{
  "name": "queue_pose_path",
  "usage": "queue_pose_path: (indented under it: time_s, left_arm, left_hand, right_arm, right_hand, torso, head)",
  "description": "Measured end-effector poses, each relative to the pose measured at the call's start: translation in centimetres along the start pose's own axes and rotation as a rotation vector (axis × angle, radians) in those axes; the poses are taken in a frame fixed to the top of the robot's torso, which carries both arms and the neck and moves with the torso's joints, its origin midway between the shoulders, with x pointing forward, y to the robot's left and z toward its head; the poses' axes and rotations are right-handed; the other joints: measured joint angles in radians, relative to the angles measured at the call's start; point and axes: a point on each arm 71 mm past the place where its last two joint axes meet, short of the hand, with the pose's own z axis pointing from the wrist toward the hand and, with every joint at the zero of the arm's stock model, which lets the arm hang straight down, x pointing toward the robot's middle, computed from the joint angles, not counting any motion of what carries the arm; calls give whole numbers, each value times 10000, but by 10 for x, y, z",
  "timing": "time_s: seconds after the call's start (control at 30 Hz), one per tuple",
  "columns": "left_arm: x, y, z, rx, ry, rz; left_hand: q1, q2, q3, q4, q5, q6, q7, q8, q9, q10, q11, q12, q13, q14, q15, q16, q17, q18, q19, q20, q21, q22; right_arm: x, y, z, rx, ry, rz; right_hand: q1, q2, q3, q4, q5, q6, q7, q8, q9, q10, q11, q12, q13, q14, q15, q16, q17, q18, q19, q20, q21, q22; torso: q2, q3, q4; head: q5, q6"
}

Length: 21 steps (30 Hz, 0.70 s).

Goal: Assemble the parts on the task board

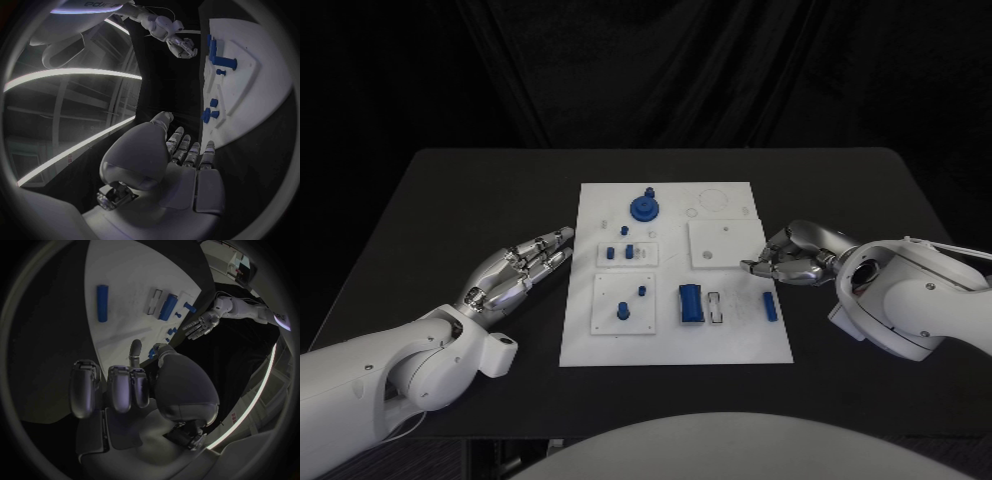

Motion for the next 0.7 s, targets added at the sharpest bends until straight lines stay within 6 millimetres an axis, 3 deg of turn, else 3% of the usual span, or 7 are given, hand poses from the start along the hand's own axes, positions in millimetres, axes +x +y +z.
queue_pose_path:
  time_s: [0.23, 0.7]
  left_arm:
    - [-1, 0, 0, -4, -13, 7]
    - [0, 1, 2, 1, 11, 7]
  left_hand:
    - [0, 0, 0, 0, 0, 0, 0, 0, 0, 0, 0, 0, 0, 0, -1, 0, -1, -1, 0, 0, 0, 0]
    - [0, 0, 0, 0, 0, 0, 0, 0, 0, -1, -1, 0, 0, 36, 36, 40, -2, 0, 36, 36, 0, -2]
  right_arm:
    - [0, -10, -1, 185, -245, -1155]
    - [6, -18, -1, 292, -233, -2699]
  right_hand:
    - [149, -44, 0, 0, -46, 0, 0, -44, -19, 0, 0, 0, -1, 0, 0, 0, 0, 0, 0, 0, 0, -1]
    - [366, -77, 55, 1, -84, -73, 0, -95, -58, 0, 0, 0, -3, 0, -1, -1, 0, 0, 0, 0, 0, -2]
  torso:
    - [4, -6, -10]
    - [29, 21, -16]
  head:
    - [-45, 0]
    - [-140, 0]
